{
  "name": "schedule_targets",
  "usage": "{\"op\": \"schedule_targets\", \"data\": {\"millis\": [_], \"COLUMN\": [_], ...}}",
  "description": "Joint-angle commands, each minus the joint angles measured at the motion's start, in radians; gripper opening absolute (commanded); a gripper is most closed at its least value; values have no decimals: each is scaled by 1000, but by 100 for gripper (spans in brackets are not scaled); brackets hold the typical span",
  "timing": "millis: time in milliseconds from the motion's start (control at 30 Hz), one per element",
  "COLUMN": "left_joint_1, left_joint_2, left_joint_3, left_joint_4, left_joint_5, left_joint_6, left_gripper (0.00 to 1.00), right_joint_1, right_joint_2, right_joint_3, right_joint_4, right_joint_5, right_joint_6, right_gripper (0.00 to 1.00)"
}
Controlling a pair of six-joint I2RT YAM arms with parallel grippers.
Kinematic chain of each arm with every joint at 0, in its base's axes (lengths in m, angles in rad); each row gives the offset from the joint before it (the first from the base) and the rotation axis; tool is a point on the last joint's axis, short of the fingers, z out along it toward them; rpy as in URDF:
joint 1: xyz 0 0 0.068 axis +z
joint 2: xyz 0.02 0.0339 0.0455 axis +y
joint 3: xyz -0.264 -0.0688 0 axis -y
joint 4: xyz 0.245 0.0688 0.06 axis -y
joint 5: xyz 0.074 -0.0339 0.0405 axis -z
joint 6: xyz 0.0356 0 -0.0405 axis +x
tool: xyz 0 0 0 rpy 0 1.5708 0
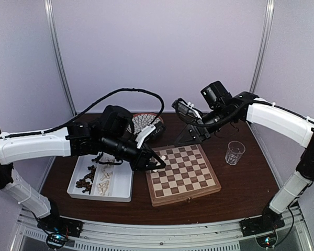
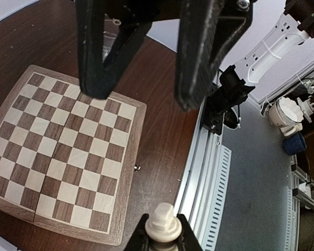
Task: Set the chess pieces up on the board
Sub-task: Pass from the left arm to the right
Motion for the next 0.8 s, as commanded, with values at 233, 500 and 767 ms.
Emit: {"op": "schedule_targets", "data": {"millis": [233,500,767], "left_joint_1": [-19,-26,-26], "left_joint_2": [27,33,1], "left_joint_3": [43,42,8], "left_joint_4": [71,81,149], "left_joint_5": [49,46,26], "left_joint_6": [-8,-9,-33], "left_gripper": [10,9,9], "right_joint_1": [80,105,115], "right_joint_2": [35,39,35], "right_joint_3": [13,8,-15], "right_joint_4": [34,30,39], "right_joint_5": [-74,-77,-82], "right_joint_6": [18,13,14], "right_gripper": [40,31,29]}}
